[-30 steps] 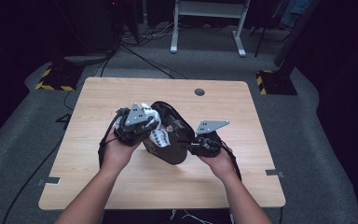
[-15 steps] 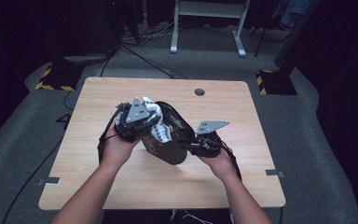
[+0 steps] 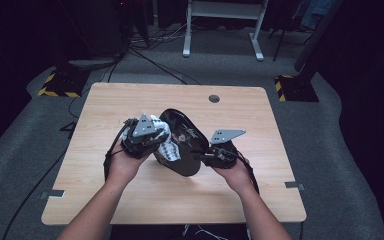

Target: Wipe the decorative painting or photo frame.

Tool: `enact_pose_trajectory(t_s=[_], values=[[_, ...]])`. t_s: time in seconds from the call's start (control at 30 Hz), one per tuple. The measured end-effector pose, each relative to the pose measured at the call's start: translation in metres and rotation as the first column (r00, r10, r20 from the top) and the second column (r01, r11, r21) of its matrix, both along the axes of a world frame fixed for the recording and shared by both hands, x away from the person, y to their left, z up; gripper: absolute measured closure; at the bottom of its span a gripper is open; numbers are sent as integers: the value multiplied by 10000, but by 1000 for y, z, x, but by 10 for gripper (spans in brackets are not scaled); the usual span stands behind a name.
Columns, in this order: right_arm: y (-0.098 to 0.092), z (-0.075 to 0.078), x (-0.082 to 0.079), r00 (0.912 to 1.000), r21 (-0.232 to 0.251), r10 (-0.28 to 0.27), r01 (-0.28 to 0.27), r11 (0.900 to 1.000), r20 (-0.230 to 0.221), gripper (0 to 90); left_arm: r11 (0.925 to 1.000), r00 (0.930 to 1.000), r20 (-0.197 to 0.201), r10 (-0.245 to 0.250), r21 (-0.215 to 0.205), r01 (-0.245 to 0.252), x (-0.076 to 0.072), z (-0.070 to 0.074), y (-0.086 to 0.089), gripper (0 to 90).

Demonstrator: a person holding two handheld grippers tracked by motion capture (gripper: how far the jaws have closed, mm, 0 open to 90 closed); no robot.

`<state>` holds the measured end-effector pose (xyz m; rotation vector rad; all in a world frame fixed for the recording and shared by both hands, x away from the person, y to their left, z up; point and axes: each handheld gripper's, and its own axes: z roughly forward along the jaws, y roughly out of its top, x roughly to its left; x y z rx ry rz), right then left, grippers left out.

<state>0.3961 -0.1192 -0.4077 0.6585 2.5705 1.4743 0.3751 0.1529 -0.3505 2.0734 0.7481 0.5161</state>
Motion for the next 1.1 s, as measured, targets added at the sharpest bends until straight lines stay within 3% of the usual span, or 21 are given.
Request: enact_pose_trajectory(t_s=[0.27, 0.43, 0.67, 0.8, 0.97, 1.1], values=[[1, 0, 0, 10000, -18, 37, -37, 10000, 11, 786, 9993, 9979, 559, -337, -135, 345, -4, 29, -11, 774], [1, 0, -1, 10000, -22, 10, -10, 10000, -4, 784, 9990, 9974, 557, -457, 6, 458, -3, 23, -12, 774], [1, 0, -1, 10000, -66, 2, -2, 10000, 25, 785, 9981, 9981, 191, -581, 223, 577, -4, 6, -13, 774], [1, 0, -1, 10000, -83, 2, -2, 10000, 41, 785, 9971, 9973, 118, -723, 243, 720, -3, 10, -15, 774], [1, 0, -1, 10000, -79, 9, -8, 10000, 43, 785, 9957, 9949, 459, -900, 261, 888, -6, 24, -22, 774], [1, 0, -1, 10000, -88, 7, -7, 10000, 25, 785, 9958, 9946, 509, -908, 182, 900, -6, 20, -23, 774]])
